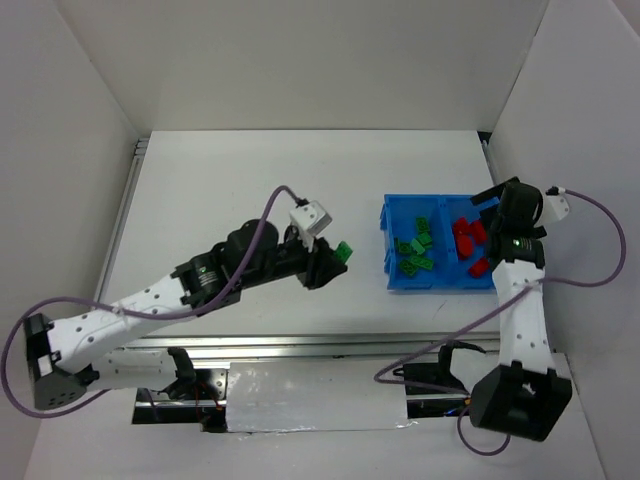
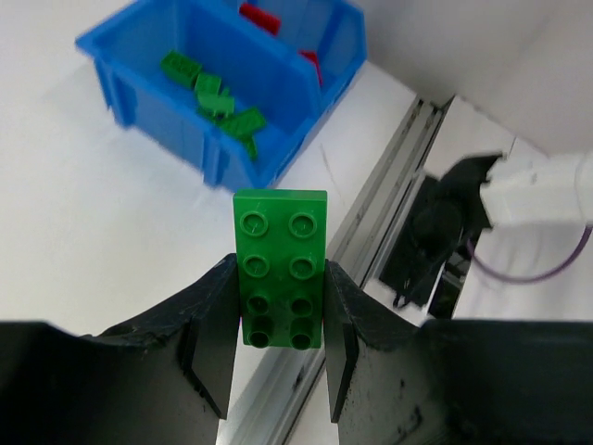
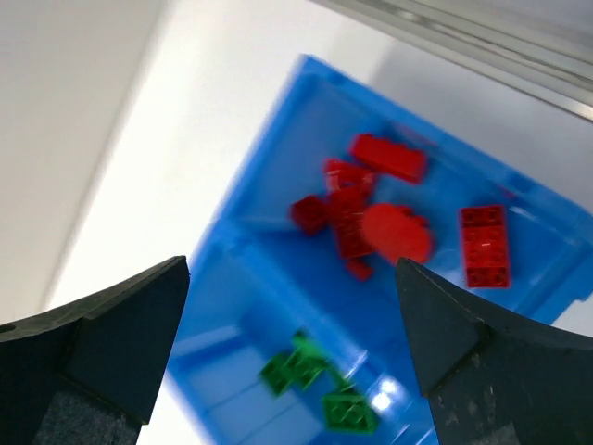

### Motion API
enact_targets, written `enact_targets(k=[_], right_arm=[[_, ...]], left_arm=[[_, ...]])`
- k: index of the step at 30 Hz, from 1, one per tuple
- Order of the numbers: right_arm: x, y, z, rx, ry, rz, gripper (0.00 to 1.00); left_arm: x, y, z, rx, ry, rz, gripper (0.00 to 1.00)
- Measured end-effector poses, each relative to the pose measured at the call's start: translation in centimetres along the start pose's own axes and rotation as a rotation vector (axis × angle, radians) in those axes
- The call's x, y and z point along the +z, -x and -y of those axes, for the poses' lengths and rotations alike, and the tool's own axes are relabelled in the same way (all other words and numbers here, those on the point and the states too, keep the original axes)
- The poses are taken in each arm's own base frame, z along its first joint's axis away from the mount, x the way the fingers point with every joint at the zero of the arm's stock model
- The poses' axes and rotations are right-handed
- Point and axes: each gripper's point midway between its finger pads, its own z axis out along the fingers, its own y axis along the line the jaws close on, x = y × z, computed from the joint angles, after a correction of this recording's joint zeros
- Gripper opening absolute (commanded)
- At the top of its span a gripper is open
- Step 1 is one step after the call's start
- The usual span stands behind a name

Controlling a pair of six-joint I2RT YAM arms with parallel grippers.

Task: Sort the legos into containers by color

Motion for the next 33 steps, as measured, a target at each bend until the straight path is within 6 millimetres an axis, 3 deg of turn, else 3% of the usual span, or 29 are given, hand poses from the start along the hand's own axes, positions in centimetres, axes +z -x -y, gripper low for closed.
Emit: enact_targets(k=[3,7,10,13,17,18,19,23,26,30,33], right_arm=[[-4.2,2.0,-2.1,0.031,0.15,0.041,1.0],[-10.6,4.3,-3.7,0.047,0.337,0.117,1.0],[-14.8,5.9,-3.5,0.054,0.412,0.199,1.0],[-16.3,5.8,-3.5,0.047,0.444,0.208,1.0],[-15.7,5.0,-3.0,0.016,0.418,0.174,1.0],[-15.5,4.8,-3.0,0.009,0.412,0.167,1.0],[-15.3,4.6,-3.0,0.001,0.407,0.158,1.0],[-14.7,3.9,-3.0,-0.026,0.401,0.131,1.0],[-15.0,3.7,-3.2,-0.04,0.417,0.123,1.0],[-15.9,2.4,-4.7,-0.107,0.512,0.07,1.0],[-17.2,-0.2,-6.7,-0.213,0.626,-0.022,1.0]], left_arm=[[4.2,3.0,0.1,0.0,-0.003,0.025,0.06],[11.5,5.9,-0.6,-0.002,-0.013,0.032,0.09],[16.9,5.8,-1.9,-0.009,-0.014,0.002,0.17],[21.7,4.6,-3.8,-0.025,0.002,-0.05,0.29],[27.2,3.1,-5.9,-0.046,-0.011,-0.084,0.66],[28.0,2.6,-6.3,-0.055,-0.019,-0.096,0.96],[28.6,2.0,-6.7,-0.066,-0.027,-0.105,1.0],[29.4,-0.1,-8.5,-0.136,-0.023,-0.149,1.0],[28.7,-0.5,-10.0,-0.168,-0.001,-0.153,0.99],[24.7,-0.7,-12.8,-0.198,0.117,-0.169,1.0],[19.1,2.1,-15.1,-0.193,0.302,-0.132,0.99]])
